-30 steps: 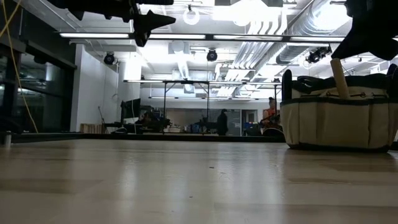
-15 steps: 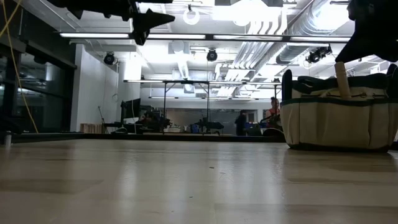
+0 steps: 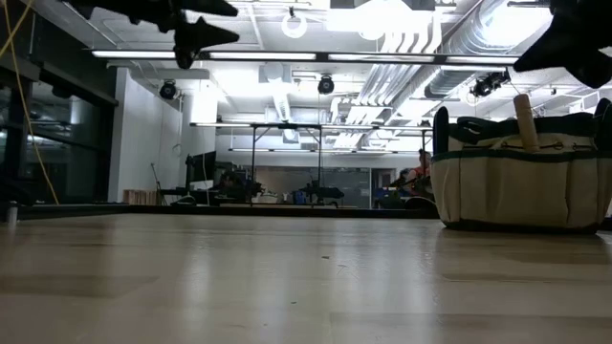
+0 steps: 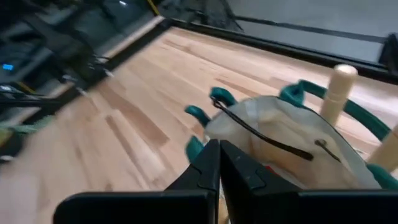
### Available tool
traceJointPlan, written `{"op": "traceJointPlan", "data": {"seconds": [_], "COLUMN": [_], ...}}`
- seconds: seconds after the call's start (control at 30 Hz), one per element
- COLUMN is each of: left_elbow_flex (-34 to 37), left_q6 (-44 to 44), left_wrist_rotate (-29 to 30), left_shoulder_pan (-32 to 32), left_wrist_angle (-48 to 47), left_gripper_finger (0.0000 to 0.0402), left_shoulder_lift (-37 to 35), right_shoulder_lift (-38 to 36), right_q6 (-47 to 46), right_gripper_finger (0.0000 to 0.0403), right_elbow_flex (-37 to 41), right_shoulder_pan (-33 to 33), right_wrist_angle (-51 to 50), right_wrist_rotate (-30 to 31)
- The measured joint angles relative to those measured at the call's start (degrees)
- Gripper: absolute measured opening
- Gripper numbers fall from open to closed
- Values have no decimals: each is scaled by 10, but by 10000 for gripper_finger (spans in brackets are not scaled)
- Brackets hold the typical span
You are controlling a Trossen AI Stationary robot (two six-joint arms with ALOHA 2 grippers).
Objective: Pick & Place Garden tools in Gardening bag
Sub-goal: Return to Home Position
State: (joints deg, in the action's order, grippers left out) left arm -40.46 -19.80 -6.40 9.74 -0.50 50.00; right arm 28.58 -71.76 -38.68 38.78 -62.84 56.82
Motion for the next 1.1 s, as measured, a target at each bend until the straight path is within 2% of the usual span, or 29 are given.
{"op": "traceJointPlan", "data": {"seconds": [0.17,0.27,0.33,0.63,0.87,1.1], "left_elbow_flex": [78,128,154,224,237,238], "left_q6": [-38,-69,-88,-112,-121,-111], "left_wrist_rotate": [37,45,47,117,121,128], "left_shoulder_pan": [0,0,0,0,0,0], "left_wrist_angle": [37,71,82,80,74,64], "left_gripper_finger": [187,187,187,187,187,187], "left_shoulder_lift": [-60,-104,-134,-239,-249,-245], "right_shoulder_lift": [-41,-75,-96,-138,-150,-150], "right_q6": [-2,-1,0,58,161,287], "right_gripper_finger": [2,2,2,2,2,2], "right_elbow_flex": [12,44,65,132,175,261], "right_shoulder_pan": [62,99,118,154,159,146], "right_wrist_angle": [10,53,80,210,377,626], "right_wrist_rotate": [55,102,108,166,131,81]}}
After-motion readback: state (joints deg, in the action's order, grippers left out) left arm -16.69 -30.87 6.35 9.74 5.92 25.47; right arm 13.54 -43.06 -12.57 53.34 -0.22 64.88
